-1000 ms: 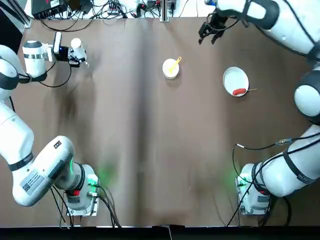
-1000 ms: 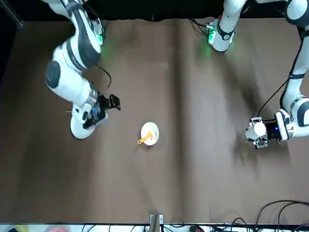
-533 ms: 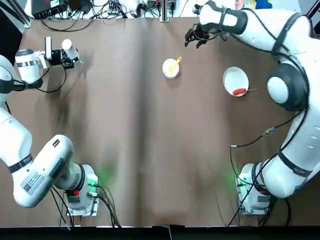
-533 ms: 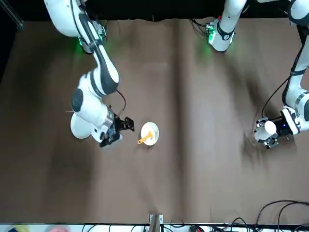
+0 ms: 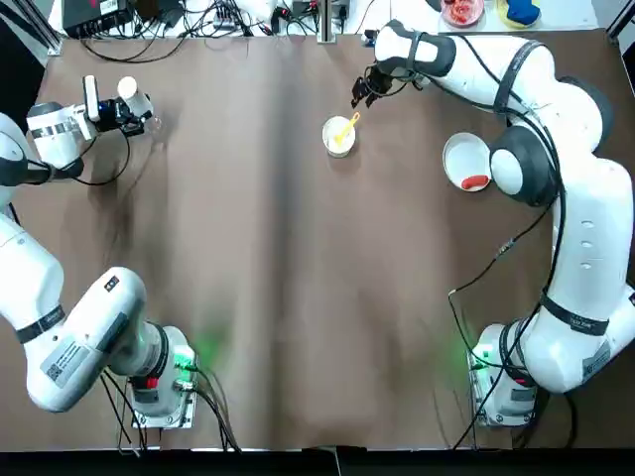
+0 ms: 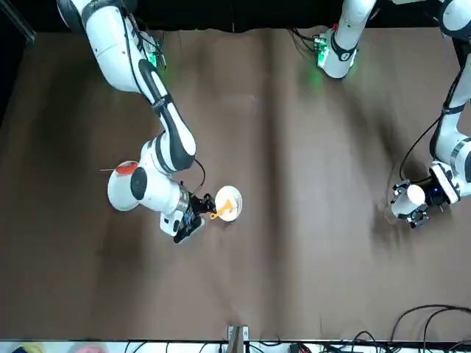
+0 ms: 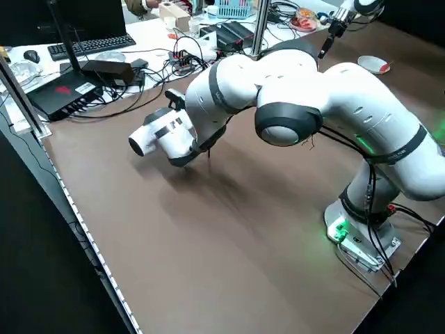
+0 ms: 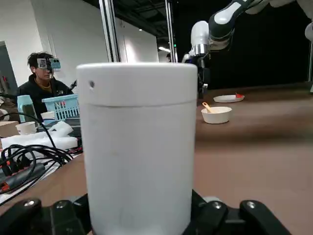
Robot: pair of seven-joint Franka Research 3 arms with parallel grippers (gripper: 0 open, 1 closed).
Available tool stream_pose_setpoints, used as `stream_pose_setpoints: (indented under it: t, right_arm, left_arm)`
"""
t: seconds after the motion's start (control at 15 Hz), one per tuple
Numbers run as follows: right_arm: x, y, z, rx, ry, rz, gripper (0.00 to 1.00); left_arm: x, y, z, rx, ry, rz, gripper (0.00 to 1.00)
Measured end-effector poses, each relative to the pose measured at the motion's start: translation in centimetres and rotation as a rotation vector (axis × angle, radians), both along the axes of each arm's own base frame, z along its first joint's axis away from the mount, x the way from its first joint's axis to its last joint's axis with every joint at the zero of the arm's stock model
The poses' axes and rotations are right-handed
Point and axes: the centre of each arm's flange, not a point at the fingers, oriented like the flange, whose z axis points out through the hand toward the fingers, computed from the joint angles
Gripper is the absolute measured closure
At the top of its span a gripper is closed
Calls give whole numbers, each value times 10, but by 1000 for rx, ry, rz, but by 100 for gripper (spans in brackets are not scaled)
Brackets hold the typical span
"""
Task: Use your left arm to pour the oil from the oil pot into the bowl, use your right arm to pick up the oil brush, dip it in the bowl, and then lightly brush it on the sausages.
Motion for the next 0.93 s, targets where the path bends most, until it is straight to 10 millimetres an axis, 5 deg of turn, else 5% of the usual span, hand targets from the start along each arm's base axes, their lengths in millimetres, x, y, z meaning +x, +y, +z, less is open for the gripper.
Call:
stream_pose_setpoints:
  t: [0.67,0.87,0.93]
  right_arm:
    - [-1,-5,-45,127,102,-32,50]
    - [-2,-4,-50,132,112,-36,54]
    - [-3,-3,-52,132,116,-35,59]
  left_arm:
    - [-3,-3,-12,-1,-37,-4,46]
    - [-3,-2,-12,-4,-38,0,23]
    - [-2,-1,-11,-5,-39,1,4]
